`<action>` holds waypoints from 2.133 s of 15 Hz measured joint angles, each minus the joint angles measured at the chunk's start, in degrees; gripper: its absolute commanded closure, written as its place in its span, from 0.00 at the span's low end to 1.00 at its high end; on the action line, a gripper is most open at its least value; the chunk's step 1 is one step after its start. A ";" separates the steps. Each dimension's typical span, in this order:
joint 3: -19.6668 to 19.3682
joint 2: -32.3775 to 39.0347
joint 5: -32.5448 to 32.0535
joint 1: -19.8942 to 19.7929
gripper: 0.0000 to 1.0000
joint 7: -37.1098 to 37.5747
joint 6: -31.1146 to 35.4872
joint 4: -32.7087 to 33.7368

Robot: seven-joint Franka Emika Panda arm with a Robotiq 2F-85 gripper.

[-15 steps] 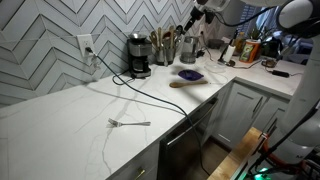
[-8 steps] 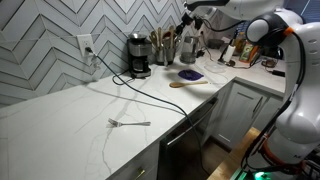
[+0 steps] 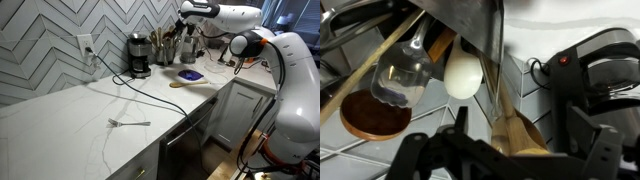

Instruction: Remove the clamp tongs from the metallic utensil storage bucket and place it on the counter top

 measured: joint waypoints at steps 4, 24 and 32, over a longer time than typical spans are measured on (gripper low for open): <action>1.10 5.02 0.45 -0.10 0.00 0.00 0.00 5.89; 4.35 14.85 0.61 -0.50 0.97 0.06 3.35 17.44; 6.15 14.33 0.61 -1.22 0.96 0.71 2.99 19.60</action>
